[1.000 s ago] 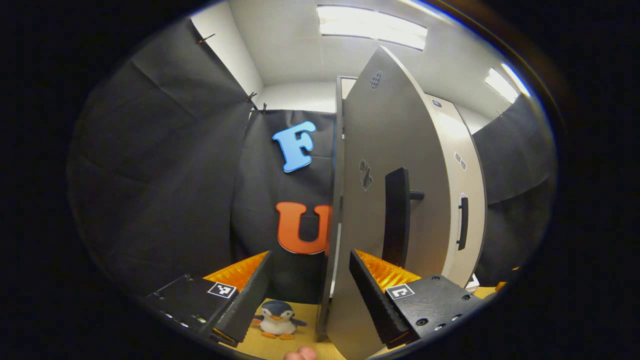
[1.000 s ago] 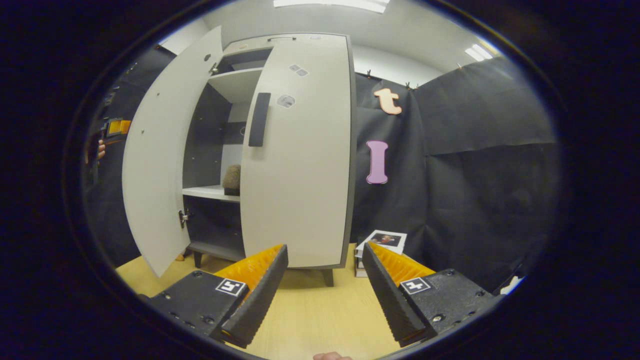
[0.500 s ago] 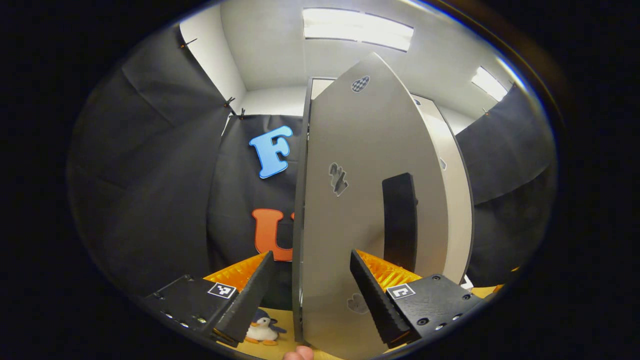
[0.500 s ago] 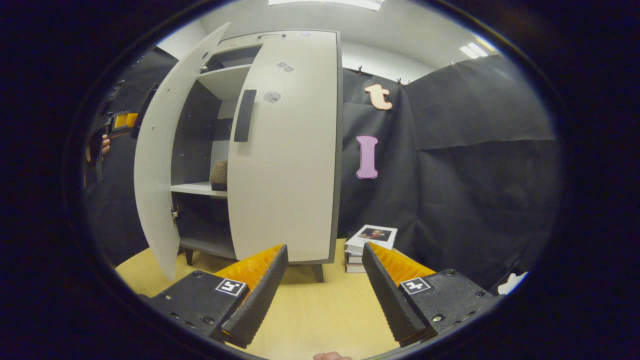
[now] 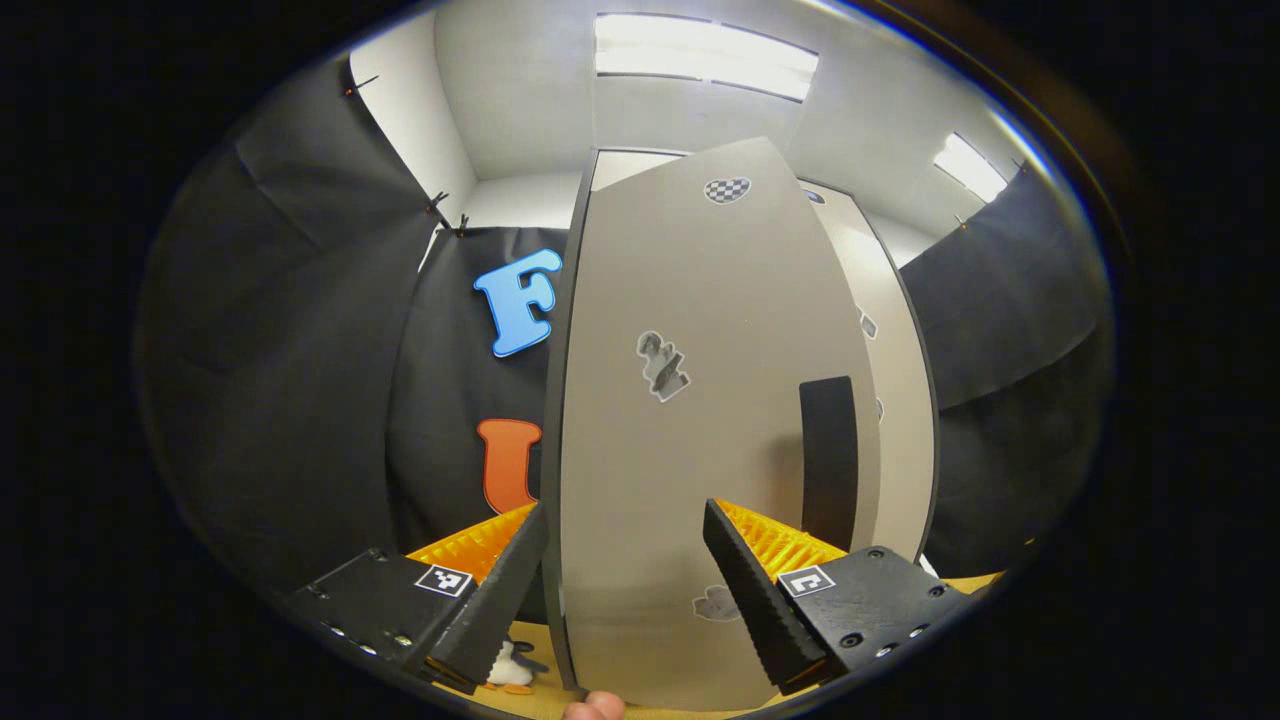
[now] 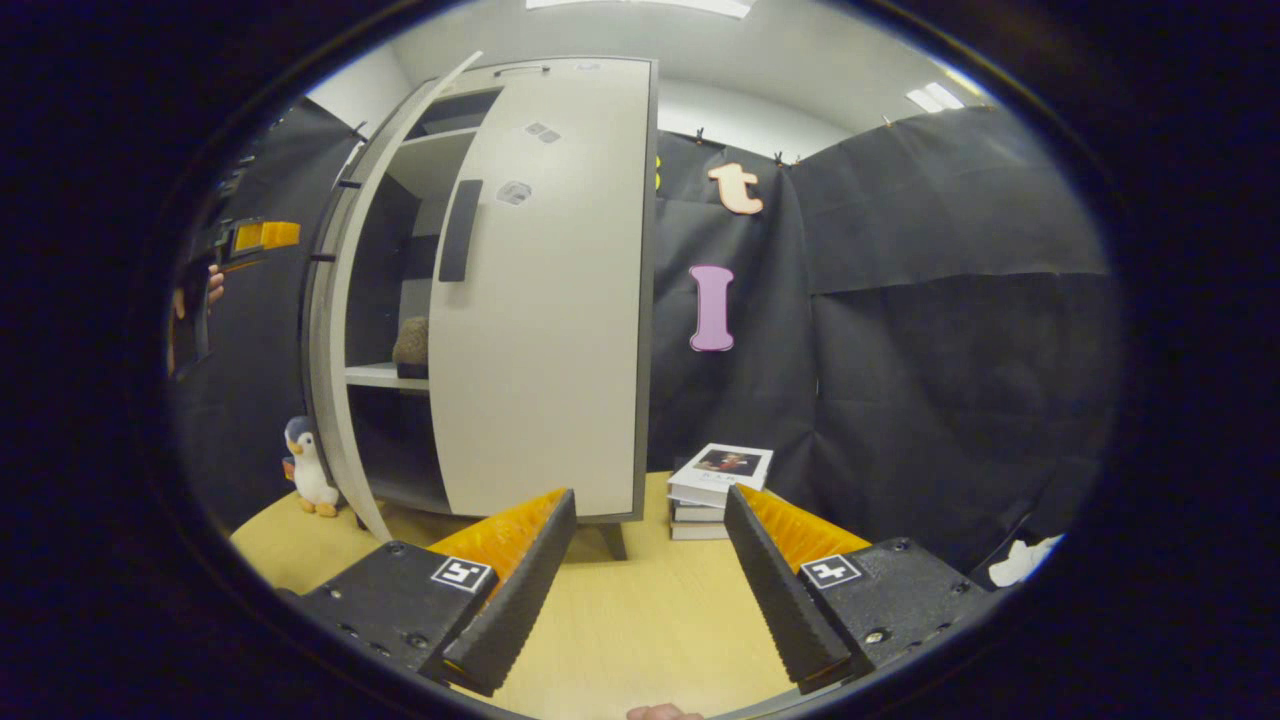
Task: Grab one shoe with the right hand and put it into the shoe cabinet, grab the other shoe with the left hand and put it into the shoe cabinet; then close the right door with the right hand and the left door with the left hand.
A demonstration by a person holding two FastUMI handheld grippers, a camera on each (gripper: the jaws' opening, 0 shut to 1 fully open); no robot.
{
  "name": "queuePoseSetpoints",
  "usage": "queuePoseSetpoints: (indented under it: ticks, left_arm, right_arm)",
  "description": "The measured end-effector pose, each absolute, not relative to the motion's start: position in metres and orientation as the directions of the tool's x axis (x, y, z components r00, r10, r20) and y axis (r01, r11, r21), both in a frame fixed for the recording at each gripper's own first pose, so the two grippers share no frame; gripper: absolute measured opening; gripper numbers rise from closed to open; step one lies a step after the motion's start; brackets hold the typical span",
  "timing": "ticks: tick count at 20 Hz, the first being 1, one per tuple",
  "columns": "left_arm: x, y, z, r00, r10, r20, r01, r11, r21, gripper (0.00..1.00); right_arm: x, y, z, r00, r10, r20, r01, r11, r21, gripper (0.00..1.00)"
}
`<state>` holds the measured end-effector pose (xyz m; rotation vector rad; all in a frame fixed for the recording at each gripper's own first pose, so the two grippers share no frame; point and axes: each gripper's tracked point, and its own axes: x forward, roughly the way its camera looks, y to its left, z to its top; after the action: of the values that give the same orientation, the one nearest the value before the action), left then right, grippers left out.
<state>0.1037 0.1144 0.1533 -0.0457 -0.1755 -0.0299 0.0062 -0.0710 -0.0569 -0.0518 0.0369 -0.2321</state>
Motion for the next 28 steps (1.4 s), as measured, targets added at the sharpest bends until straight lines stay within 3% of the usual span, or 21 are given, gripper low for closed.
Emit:
queuePoseSetpoints:
  ticks: [3,6,11,16,21,22,26,28]
  left_arm:
    - [0.096,0.110,0.154,0.989,-0.009,0.150,0.018,0.998,-0.060,0.95]
    - [0.075,0.090,0.149,0.991,-0.020,0.131,0.029,0.997,-0.071,0.95]
    - [0.029,0.042,0.109,0.995,-0.052,0.082,0.060,0.993,-0.101,0.95]
    - [0.000,0.015,0.064,0.998,-0.023,0.056,0.031,0.989,-0.142,0.95]
    - [-0.029,0.007,0.017,0.999,0.048,0.020,-0.045,0.992,-0.116,0.95]
    - [-0.033,0.001,0.011,0.999,0.041,0.008,-0.040,0.993,-0.112,0.95]
    - [-0.050,-0.013,-0.017,0.998,0.012,-0.060,-0.018,0.994,-0.103,0.95]
    - [-0.053,-0.017,-0.021,0.997,0.006,-0.073,-0.015,0.993,-0.121,0.95]
  right_arm:
    - [0.005,-0.070,-0.061,0.974,-0.224,-0.038,0.222,0.974,-0.049,0.98]
    - [0.005,-0.063,-0.064,0.978,-0.204,-0.046,0.203,0.979,-0.035,0.94]
    - [0.004,-0.047,-0.061,0.987,-0.157,-0.041,0.156,0.987,-0.026,0.98]
    - [0.001,-0.037,-0.066,0.992,-0.118,-0.044,0.117,0.993,-0.012,0.94]
    - [-0.008,-0.035,-0.075,0.992,-0.097,-0.080,0.096,0.995,-0.020,0.98]
    - [-0.009,-0.034,-0.076,0.992,-0.090,-0.088,0.088,0.996,-0.026,0.94]
    - [-0.015,-0.035,-0.079,0.991,-0.088,-0.100,0.086,0.996,-0.022,0.98]
    - [-0.017,-0.035,-0.077,0.992,-0.093,-0.088,0.090,0.995,-0.030,0.94]
